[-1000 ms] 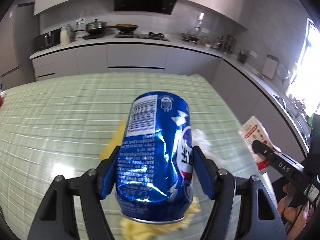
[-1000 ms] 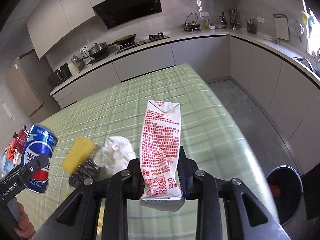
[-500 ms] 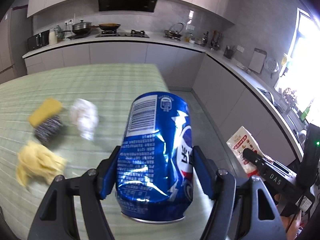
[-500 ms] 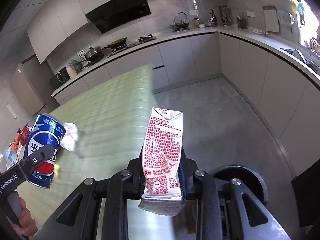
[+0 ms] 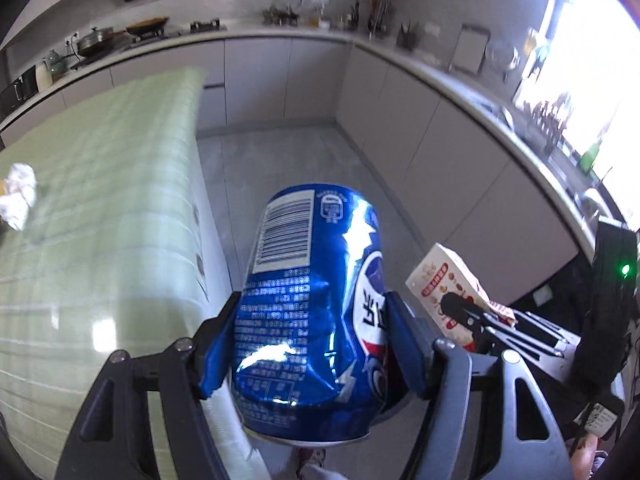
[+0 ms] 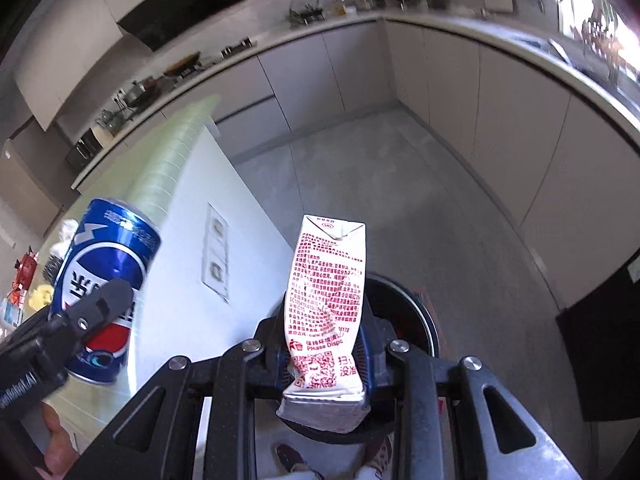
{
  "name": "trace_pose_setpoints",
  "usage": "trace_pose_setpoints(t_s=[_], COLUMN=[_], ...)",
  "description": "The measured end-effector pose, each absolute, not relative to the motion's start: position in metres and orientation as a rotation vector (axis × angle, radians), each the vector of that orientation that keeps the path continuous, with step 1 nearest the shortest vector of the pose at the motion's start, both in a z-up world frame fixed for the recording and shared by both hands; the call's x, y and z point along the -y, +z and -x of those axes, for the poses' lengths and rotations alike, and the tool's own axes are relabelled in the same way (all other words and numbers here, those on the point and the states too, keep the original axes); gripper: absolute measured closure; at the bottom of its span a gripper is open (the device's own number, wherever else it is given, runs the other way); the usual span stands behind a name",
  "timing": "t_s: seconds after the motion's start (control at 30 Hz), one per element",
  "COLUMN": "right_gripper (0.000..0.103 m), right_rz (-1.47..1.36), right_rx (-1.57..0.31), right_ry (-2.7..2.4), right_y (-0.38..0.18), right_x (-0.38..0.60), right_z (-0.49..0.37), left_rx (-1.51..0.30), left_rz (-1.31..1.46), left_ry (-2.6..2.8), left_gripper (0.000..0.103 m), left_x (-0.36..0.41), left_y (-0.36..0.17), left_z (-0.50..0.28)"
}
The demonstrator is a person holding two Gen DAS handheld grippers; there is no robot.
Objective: Collect trash
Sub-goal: 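Lift the Pepsi can and milk carton and carry both over the bucket, then open both grippers to drop the can and carton into the bucket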
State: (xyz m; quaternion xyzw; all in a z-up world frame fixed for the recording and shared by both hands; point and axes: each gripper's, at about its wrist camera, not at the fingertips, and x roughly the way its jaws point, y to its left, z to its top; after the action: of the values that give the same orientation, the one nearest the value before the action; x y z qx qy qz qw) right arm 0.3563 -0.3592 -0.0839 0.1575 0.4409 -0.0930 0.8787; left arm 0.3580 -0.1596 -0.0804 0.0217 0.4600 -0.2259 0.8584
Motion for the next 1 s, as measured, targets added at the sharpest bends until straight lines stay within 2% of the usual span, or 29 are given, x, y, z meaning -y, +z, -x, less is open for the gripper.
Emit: trace_pose_setpoints(t_s=[0.33, 0.4, 0.43, 0.5, 0.8, 1.0], right_gripper=[0.073, 0.059, 0.043, 0.041, 0.041, 0.041], right_rz=[-0.35, -0.347, -0.338, -0.328, -0.327, -0.319], right_rx=[-1.017, -1.019, -1.017, -0.996, -0.896, -0.855], right_ry=[-0.168, -0.177, -0.188, -0.212, -0.221, -0.153], right_y=[-0.139, -0.145, -0.147, -0.147, -0.092, -0.059], right_x=[0.38, 0.383, 0.385, 0.39, 0.393, 0.368], right_z=[-0.36, -0.363, -0.363, -0.362, -0.363, -0.365], left_rx=[-1.061, -1.075, -1.084, -1.115, -1.02, -0.944], left_rz=[-0.13, -0.145, -0.156, -0.168, -0.129, -0.088], left_ry=[-0.425, -0.414, -0.402, -0.372, -0.373, -0.334], left_gripper=[0.033, 0.031, 0.031, 0.028, 0.027, 0.027], left_x=[0.196, 0.205, 0.207, 0.212, 0.202, 0.168], left_y=[-0.133, -0.138, -0.141, -0.147, -0.077, -0.026], left_z=[-0.348, -0.351, -0.351, -0.353, -0.351, -0.343])
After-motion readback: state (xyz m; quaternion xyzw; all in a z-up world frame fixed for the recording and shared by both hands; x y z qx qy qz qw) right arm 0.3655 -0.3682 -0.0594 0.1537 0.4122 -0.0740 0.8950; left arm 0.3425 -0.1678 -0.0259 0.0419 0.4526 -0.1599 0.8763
